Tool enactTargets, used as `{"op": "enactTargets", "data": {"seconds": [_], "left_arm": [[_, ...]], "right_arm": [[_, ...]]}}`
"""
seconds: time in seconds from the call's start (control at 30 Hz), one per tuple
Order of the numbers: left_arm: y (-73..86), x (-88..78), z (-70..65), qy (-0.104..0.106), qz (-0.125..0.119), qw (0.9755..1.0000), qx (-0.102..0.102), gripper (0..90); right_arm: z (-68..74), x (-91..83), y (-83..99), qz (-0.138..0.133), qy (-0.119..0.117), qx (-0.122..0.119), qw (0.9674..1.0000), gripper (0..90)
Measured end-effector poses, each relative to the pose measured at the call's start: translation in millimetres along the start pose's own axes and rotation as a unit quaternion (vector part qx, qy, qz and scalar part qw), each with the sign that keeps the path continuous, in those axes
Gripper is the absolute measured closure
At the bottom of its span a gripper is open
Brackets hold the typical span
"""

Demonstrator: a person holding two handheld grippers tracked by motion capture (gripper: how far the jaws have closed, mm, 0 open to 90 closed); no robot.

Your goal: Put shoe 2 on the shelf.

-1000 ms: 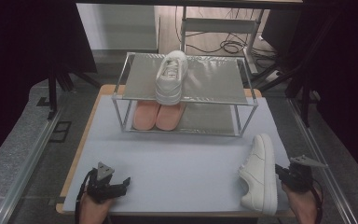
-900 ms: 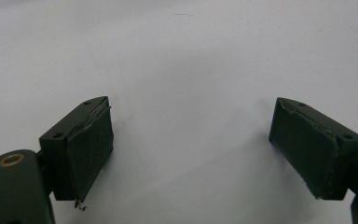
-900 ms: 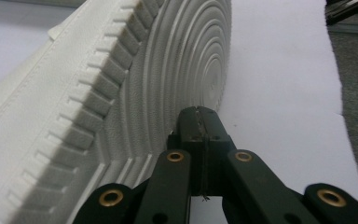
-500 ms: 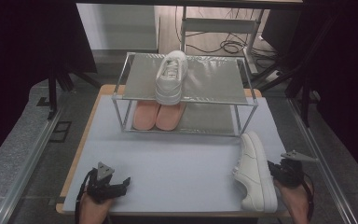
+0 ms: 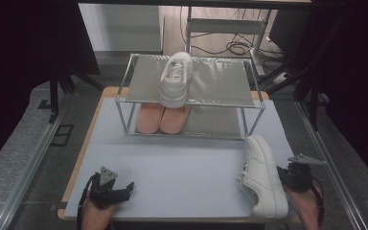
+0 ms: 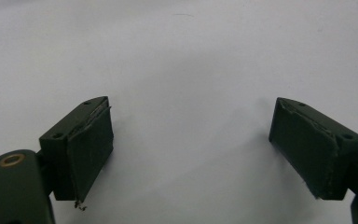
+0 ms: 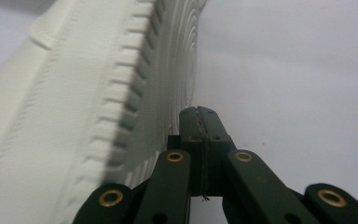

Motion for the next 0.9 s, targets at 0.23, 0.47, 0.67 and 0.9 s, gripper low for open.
{"op": "enactTargets", "data": {"seconds": [0.23, 0.47, 0.67, 0.9], "left_arm": [[0.0, 0.0, 0.0, 0.0, 0.0, 1.0, 0.0, 13.5], [0.0, 0.0, 0.1, 0.0, 0.0, 1.0, 0.001, 13.5], [0.0, -0.1, 0.0, 0.0, 0.0, 1.0, 0.001, 13.5], [0.0, -0.1, 0.1, 0.0, 0.0, 1.0, 0.001, 13.5]], "right_arm": [[1.2, -28.4, -7.8, -0.024, -0.01, -0.006, 0.9996, 90.0], [11.4, -58.9, -16.2, -0.038, -0.006, -0.032, 0.9987, 90.0], [29.3, -70.6, -17.1, -0.046, -0.039, -0.047, 0.9971, 90.0], [40.6, -65.6, -15.7, -0.037, -0.038, -0.07, 0.9962, 90.0]]}}
Point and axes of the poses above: each handheld gripper's, and its own axes: x roughly forward along the jaws, y roughly out of its underside, z roughly to its left, the point moved 4 cm from there along x, roughly forward along the jaws, and after that the axes turned 11 degrees about y, right-handed, at the moved point
